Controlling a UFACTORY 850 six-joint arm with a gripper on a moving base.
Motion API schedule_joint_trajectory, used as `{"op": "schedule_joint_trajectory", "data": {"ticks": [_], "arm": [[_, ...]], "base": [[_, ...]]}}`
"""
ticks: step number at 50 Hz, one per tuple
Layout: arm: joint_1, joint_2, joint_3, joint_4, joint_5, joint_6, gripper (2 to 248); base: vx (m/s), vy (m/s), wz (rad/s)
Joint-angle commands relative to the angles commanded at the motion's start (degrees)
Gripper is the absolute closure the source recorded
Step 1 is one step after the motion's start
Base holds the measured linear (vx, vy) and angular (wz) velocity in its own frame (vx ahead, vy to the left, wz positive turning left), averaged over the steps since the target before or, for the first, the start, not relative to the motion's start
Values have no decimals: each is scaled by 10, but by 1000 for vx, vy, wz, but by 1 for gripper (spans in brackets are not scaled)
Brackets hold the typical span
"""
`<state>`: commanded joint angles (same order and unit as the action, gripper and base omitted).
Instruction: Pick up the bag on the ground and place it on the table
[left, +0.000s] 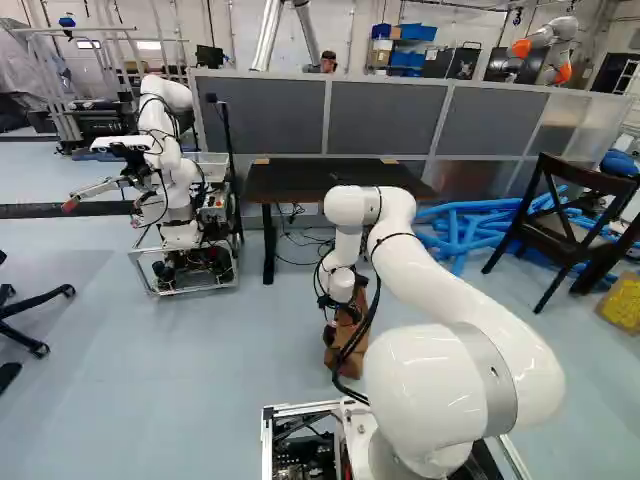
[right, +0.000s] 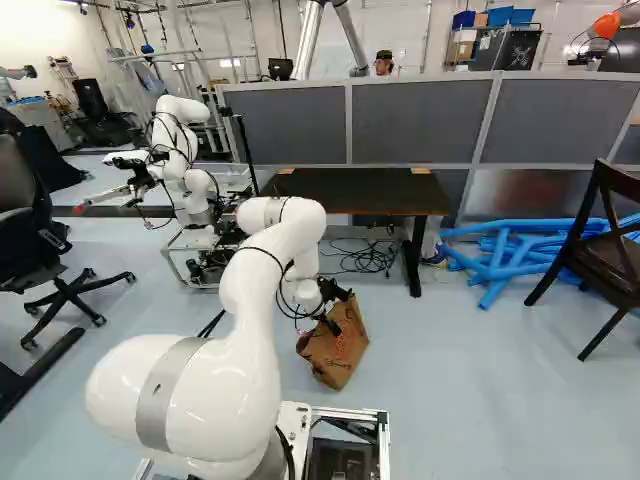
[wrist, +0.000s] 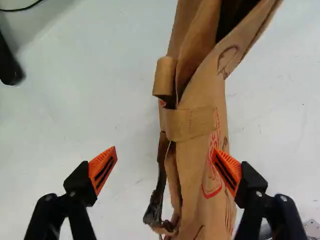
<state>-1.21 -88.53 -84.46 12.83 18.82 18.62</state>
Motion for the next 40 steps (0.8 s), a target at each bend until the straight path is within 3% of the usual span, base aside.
{"op": "schedule_joint_trajectory", "data": {"ticks": [1, 2, 6, 7, 12, 13, 17, 18, 22, 23, 27, 28, 33, 34, 40], "arm": [[0, -1, -1, 0, 0, 0, 3], [0, -1, -1, 0, 0, 0, 18], [0, -3, -3, 0, 0, 0, 18], [0, -3, -3, 0, 0, 0, 55], [0, -3, -3, 0, 0, 0, 55], [0, -3, -3, 0, 0, 0, 92], [0, -3, -3, 0, 0, 0, 92], [0, -3, -3, 0, 0, 0, 129], [0, -3, -3, 0, 0, 0, 129], [0, -3, -3, 0, 0, 0, 167], [0, -3, -3, 0, 0, 0, 167], [0, -3, -3, 0, 0, 0, 204], [0, -3, -3, 0, 0, 0, 204], [0, -3, -3, 0, 0, 0, 228], [0, -3, -3, 0, 0, 0, 228]], "base": [[0, 0, 0], [0, 0, 0], [0, 0, 0], [0, 0, 0], [0, 0, 0], [0, 0, 0], [0, 0, 0], [0, 0, 0], [0, 0, 0], [0, 0, 0], [0, 0, 0], [0, 0, 0], [0, 0, 0], [0, 0, 0], [0, 0, 0]]}}
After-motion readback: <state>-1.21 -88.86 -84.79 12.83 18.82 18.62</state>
